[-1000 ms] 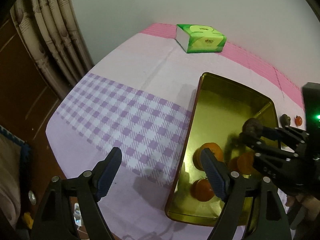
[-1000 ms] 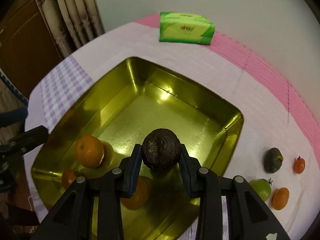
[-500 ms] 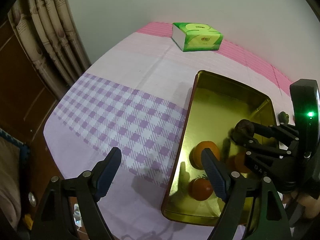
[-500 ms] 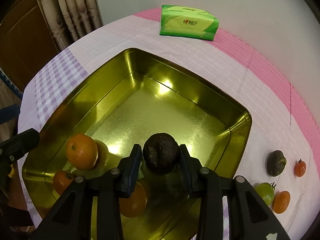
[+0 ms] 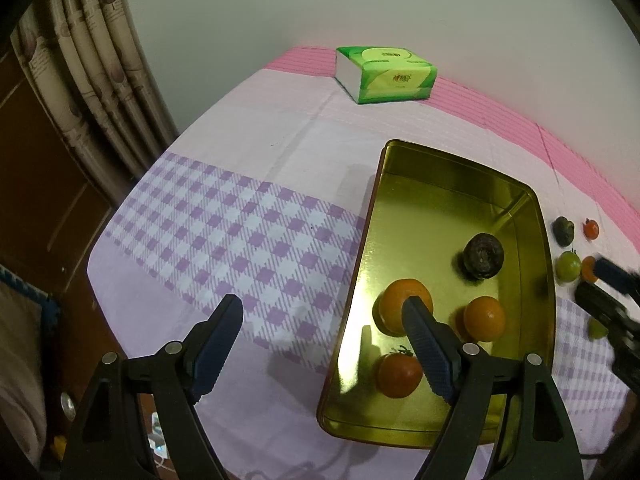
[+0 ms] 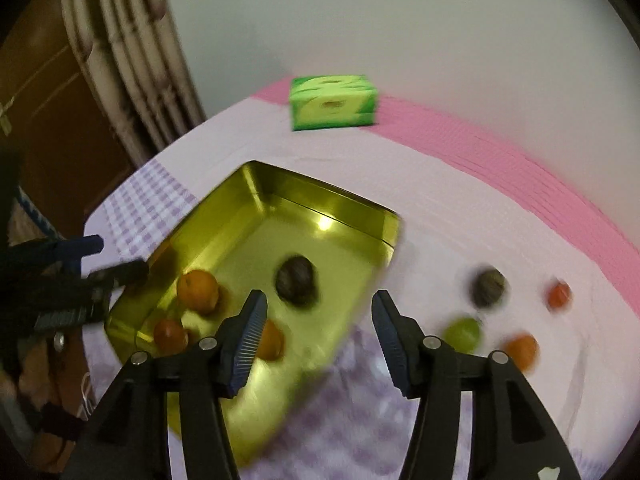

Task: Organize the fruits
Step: 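Grasp the large green tomato with right tool while left tool grasps a green tomato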

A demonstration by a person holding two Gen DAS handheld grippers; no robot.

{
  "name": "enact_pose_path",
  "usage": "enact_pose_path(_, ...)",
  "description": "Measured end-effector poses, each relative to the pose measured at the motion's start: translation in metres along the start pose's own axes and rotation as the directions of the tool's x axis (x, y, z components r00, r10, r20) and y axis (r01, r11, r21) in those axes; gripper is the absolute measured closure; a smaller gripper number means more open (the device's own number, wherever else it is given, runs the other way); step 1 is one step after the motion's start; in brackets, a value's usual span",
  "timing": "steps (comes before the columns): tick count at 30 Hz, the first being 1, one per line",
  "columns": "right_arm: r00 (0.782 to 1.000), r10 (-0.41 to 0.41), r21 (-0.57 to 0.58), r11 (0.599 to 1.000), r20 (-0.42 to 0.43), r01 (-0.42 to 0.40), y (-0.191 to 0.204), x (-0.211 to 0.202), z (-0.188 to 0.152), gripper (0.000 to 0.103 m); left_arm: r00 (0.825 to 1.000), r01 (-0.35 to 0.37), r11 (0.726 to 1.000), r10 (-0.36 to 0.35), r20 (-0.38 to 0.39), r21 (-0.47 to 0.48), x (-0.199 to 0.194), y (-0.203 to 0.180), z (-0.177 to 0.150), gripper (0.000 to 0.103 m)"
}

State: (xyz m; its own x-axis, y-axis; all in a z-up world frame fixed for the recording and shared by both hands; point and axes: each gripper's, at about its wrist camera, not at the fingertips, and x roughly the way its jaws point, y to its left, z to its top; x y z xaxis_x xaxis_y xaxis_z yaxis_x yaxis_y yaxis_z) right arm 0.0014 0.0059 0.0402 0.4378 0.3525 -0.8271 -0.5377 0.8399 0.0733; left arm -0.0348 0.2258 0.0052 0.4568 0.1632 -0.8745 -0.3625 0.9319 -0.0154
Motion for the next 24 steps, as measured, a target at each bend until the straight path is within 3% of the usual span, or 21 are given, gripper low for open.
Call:
enact_pose_path(6, 0.988, -0.150, 0.107, 0.982, -0.029, 0.153, -0.069, -0.036, -0.057, 0.051, 1.000, -0.010, 1.000, 0.010, 0.004, 0.012, -0.001, -0.003, -0.001, 0.021)
enact_pose_path(12, 0.983, -0.168, 0.199, 0.964, -0.071, 0.179, -0.107, -0.040, -0.097, 0.051, 1.000, -0.024, 0.999, 0.023, 0.013, 0.039, -0.003, -0.009, -0.003, 0.021)
enact_pose_path(24, 0.985, -0.150, 0.273, 0.947, -0.086, 0.168, -0.117, 0.002, -0.096, 0.056, 0.999, -0.032, 0.998, 0.031, 0.017, 0.060, -0.002, -0.018, -0.004, 0.021)
